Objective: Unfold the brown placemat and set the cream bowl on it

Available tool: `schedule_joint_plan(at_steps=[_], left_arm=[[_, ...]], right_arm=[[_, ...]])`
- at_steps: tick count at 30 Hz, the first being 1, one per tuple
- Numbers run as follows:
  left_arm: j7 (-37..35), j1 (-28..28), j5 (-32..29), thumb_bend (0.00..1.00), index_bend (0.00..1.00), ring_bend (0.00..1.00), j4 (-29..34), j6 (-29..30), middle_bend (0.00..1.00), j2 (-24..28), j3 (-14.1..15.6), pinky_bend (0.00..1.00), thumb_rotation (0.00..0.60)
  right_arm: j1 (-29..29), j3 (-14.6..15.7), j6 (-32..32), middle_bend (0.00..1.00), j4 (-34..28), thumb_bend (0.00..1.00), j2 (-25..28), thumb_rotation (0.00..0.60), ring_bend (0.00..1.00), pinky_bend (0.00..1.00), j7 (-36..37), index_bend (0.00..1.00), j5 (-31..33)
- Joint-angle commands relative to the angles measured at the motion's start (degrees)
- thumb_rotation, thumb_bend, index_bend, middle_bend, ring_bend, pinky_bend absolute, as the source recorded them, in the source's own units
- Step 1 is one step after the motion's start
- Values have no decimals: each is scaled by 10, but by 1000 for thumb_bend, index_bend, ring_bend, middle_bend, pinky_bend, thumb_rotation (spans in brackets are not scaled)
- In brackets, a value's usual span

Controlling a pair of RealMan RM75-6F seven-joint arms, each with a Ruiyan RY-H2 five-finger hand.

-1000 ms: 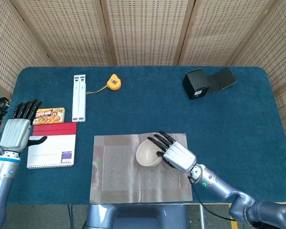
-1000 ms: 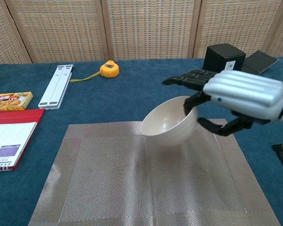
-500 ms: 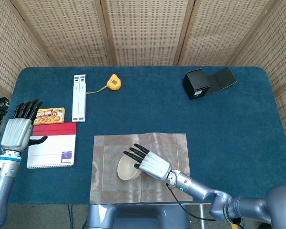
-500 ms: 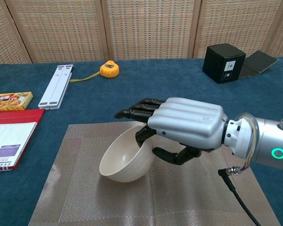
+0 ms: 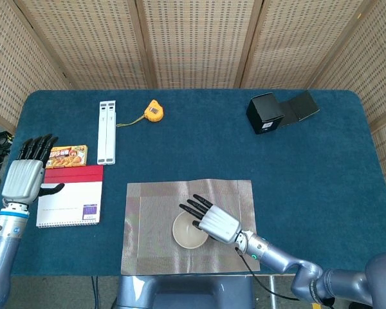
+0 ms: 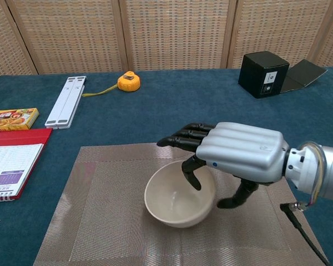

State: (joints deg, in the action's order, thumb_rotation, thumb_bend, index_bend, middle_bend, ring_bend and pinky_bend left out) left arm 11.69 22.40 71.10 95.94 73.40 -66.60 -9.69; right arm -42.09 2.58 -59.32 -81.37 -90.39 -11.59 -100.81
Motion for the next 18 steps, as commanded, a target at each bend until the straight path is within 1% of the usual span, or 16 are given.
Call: schedule_joint_plan(at_steps=[1, 3, 6, 8, 12, 15, 18], left_arm=[[2, 0, 1, 0, 0, 0, 1, 1, 0, -1, 1, 0, 600], [4, -1, 2, 0, 0, 0, 1, 1, 0, -1, 1, 0, 600], [5, -1, 4, 0, 0, 0, 2, 2, 0, -1, 2, 0, 600], [6, -2, 5, 0, 0, 0, 2, 4, 0, -1, 2, 0, 600], [15, -6, 14, 0, 0, 0, -2, 15, 0, -2, 4, 0, 600], [16, -11, 23, 0, 0, 0, 1, 23, 0, -1, 9, 0, 600], [17, -19, 34, 0, 0, 0, 7, 34, 0, -1, 16, 0, 600]], right_arm=[[13, 10, -10, 0, -20, 11, 18, 600, 0, 0, -20, 210, -1], [19, 13, -15, 0, -31, 0, 29, 600, 0, 0, -30, 143, 0], [31, 18, -29, 0, -47, 0, 49, 600, 0, 0, -47, 74, -2], [42, 22, -44, 0, -58, 0, 68, 600, 0, 0, -59, 47, -5], [81, 27, -115, 0, -56, 0, 120, 600, 0, 0, -102, 30, -22], [111, 30, -165, 0, -41, 0, 152, 600, 0, 0, -107, 24, -26], [143, 26, -209, 0, -20, 0, 177, 600, 0, 0, -99, 11, -13]])
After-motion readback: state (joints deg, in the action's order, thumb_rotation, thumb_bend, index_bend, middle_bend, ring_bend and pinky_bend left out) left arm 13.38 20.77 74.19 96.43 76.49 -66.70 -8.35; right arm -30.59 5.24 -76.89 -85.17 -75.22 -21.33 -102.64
